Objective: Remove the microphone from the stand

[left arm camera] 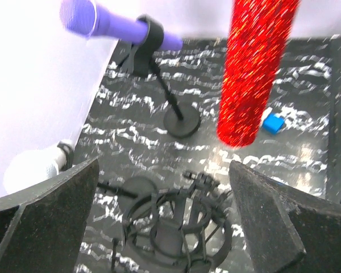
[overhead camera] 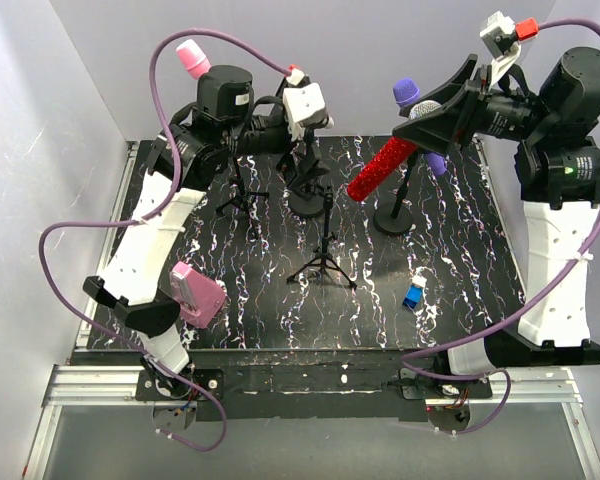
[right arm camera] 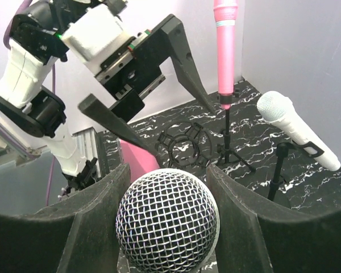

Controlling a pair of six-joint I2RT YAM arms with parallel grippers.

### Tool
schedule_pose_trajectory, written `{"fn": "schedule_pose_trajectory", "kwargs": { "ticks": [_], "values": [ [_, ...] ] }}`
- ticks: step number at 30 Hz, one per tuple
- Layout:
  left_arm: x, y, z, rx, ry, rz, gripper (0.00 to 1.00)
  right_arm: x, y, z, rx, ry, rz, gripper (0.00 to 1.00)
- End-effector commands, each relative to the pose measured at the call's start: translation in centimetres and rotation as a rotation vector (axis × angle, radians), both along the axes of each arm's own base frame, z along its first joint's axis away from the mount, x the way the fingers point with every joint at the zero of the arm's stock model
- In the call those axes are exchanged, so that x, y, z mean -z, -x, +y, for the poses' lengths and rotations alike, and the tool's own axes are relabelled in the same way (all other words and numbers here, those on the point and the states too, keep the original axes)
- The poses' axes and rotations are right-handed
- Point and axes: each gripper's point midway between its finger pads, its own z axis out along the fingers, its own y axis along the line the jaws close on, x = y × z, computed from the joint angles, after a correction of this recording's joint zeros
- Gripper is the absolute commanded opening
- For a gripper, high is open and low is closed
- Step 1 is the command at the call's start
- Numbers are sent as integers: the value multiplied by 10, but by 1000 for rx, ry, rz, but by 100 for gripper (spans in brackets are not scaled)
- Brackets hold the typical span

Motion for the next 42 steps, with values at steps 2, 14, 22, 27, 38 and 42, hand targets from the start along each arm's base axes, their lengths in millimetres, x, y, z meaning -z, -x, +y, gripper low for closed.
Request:
{"fn": "schedule_pose_trajectory", "kwargs": {
  "ticks": [2,14,22,27,38,42],
  "values": [
    [-33,16,-29,115,175,88,98,-29,-13,4,-18,-69,-72,1],
    [-52,27,-91,282,325,149,96,-47,-23,7,-75,-81,-112,1],
    [-54,30,-115,301,360,131,85,-39,-18,9,-87,-83,-89,1],
    [-56,31,-119,306,364,123,77,-34,-18,8,-83,-82,-77,1],
    [-53,23,-115,251,348,93,15,-24,-23,5,-2,-91,-79,78],
    [-73,6,-98,114,366,-10,2,-44,-16,-3,65,-120,-121,84]
  ]
}}
